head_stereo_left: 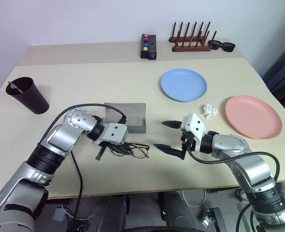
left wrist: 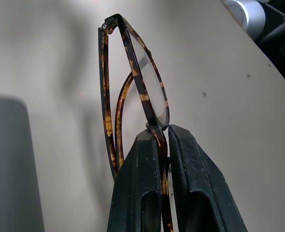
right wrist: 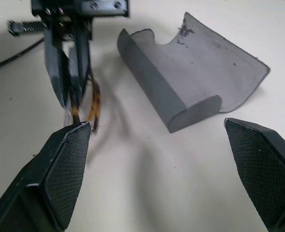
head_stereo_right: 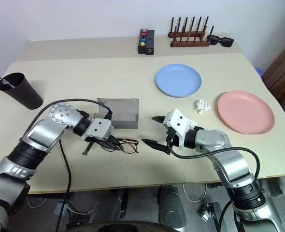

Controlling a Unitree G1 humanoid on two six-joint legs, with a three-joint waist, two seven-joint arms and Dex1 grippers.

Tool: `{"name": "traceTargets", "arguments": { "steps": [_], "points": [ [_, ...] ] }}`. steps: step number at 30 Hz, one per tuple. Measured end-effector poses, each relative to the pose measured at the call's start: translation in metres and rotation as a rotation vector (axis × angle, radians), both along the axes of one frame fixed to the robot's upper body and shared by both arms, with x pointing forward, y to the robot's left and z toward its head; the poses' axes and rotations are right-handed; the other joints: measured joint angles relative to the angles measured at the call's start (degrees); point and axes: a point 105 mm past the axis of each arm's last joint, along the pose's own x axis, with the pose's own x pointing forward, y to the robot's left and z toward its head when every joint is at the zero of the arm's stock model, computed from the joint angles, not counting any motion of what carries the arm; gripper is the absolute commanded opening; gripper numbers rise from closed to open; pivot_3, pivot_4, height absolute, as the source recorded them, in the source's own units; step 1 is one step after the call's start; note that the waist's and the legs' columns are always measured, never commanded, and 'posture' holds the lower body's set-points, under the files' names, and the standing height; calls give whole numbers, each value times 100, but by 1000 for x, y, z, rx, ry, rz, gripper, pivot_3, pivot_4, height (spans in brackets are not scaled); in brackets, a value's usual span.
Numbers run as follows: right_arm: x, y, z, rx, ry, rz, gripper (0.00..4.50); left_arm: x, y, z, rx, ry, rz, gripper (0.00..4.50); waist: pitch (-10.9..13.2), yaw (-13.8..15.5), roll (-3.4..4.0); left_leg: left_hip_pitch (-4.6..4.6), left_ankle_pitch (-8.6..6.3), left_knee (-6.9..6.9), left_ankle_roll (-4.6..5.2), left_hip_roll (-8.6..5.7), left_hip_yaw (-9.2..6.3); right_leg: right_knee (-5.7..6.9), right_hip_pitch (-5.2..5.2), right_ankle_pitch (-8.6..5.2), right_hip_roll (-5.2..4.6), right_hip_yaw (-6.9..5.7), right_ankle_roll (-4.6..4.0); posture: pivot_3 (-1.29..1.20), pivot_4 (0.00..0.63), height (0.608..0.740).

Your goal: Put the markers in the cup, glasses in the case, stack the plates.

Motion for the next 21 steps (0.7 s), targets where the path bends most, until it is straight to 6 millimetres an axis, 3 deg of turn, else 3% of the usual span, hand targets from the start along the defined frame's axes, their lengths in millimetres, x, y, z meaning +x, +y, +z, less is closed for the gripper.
{"name": "traceTargets", "arguments": {
  "steps": [6, 11, 15, 21],
  "points": [
    [4, -8, 2, -6, -6, -20, 4500, 5, 14, 34, -75, -50, 45, 15, 2, 50, -2, -7, -1, 10, 1, -1, 0, -3, 1, -2, -1, -1, 2, 0, 150, 739],
    [6, -10, 2, -10, -9, -20, 4500, 42, 21, 69, -114, -211, 153, 15, 2, 47, -3, -6, -2, 12, 3, -2, 1, -3, 2, -1, -1, -1, 4, 0, 150, 739],
    [8, -5, 3, 1, -18, -9, 4500, 71, 22, 60, -94, -268, 235, 15, 3, 36, -2, -6, -4, 11, 6, -2, 1, -2, 1, 14, 0, -1, 15, 0, 150, 739],
    [7, 2, 1, 9, -13, 5, 4500, 88, 8, 31, -62, -232, 239, 15, 3, 34, -4, -10, -6, 12, 10, -3, 1, -3, 0, 21, 0, -1, 7, 0, 150, 739]
  ]
}}
